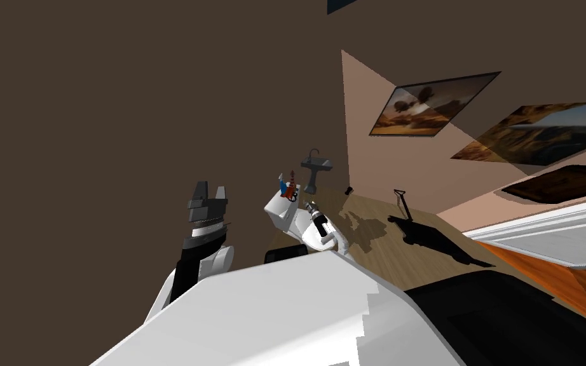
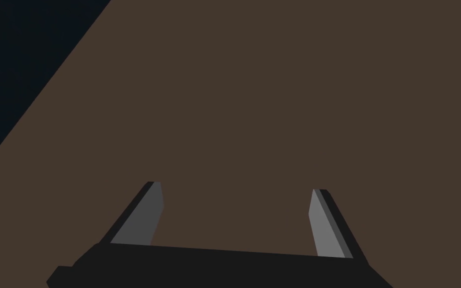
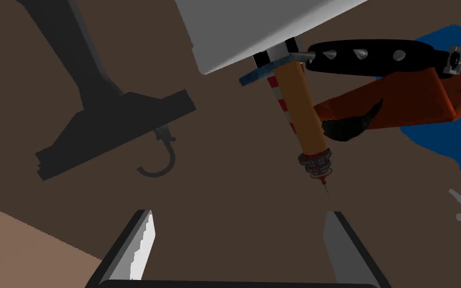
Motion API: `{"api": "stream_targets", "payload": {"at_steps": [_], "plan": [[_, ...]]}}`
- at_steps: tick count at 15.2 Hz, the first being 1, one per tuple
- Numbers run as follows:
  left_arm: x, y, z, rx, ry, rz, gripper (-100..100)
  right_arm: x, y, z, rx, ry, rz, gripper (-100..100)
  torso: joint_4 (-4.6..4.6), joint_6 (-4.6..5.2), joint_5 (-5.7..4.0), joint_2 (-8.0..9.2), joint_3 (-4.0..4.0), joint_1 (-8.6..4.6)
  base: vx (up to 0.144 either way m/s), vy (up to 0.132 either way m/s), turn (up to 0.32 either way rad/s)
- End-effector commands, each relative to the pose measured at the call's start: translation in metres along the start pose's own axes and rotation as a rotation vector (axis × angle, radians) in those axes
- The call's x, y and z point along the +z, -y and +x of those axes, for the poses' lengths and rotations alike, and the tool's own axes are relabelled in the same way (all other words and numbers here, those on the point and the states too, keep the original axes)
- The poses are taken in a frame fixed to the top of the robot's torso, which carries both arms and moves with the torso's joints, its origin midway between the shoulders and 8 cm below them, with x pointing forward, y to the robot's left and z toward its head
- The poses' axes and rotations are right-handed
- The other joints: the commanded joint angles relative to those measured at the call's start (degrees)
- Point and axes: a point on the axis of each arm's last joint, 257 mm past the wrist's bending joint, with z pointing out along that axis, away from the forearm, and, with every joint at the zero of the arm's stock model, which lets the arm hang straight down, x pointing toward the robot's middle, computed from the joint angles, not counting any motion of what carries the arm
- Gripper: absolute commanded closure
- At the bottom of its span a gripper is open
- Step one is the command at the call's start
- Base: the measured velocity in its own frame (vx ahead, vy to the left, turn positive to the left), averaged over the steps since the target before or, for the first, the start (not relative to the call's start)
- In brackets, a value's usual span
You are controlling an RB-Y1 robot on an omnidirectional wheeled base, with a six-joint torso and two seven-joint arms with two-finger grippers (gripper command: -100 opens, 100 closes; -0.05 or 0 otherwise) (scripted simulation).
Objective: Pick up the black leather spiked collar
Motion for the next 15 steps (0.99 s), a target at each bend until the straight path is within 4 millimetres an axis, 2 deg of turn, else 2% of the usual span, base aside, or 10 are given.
{"api": "stream_targets", "payload": {"at_steps": [1,3,4,6,7,9,10,12,13,15], "plan": [[0.000,0.000,0.000,0.000,0.000,0.000,0,0.004,0.012,0.021,-0.086,-0.043,0.045,-100,0.00,0.00,0.00,0.00,0.00,0.00,-0.010,-0.011,0.080],[0.000,0.000,0.000,0.000,0.000,0.000,0,0.004,0.015,0.019,-0.126,-0.038,0.058,-100,0.00,-0.02,0.00,0.00,0.00,-0.01,-0.009,-0.010,0.070],[0.000,0.000,0.000,0.000,0.000,0.000,0,0.006,0.025,0.036,-0.181,-0.076,0.092,-100,0.00,0.00,0.00,0.00,0.00,0.00,-0.007,-0.009,0.066],[0.000,0.000,0.000,0.000,0.000,0.000,0,0.006,0.028,0.035,-0.224,-0.071,0.104,-100,0.00,-0.01,0.00,-0.01,0.00,0.01,-0.004,-0.005,0.062],[0.000,0.000,0.000,0.000,0.000,0.000,0,0.007,0.037,0.050,-0.282,-0.106,0.137,-100,0.00,0.00,0.00,-0.01,-0.01,0.01,-0.001,-0.005,0.067],[0.000,0.000,0.000,0.000,0.000,0.000,0,0.007,0.041,0.049,-0.323,-0.101,0.147,-100,-0.01,-0.01,0.00,-0.03,-0.02,0.01,-0.001,-0.005,0.067],[0.000,0.000,0.000,0.000,0.000,0.000,0,0.008,0.049,0.064,-0.382,-0.135,0.175,-100,0.00,0.00,0.00,-0.03,-0.02,0.01,0.009,-0.004,0.121],[0.000,0.000,0.000,0.000,0.000,0.000,0,0.008,0.052,0.061,-0.423,-0.127,0.188,-100,-0.01,-0.02,0.01,-0.09,-0.05,0.02,0.011,-0.004,0.083],[0.000,0.000,0.000,0.000,0.000,0.000,0,0.008,0.060,0.075,-0.489,-0.160,0.214,-100,-0.01,0.00,0.01,-0.07,-0.04,0.02,0.009,-0.007,0.085],[0.000,0.000,0.000,0.000,0.000,0.000,0,0.008,0.063,0.071,-0.523,-0.151,0.227,-100,-0.01,-0.01,0.00,-0.07,-0.04,0.01,0.003,-0.007,0.054]]}}
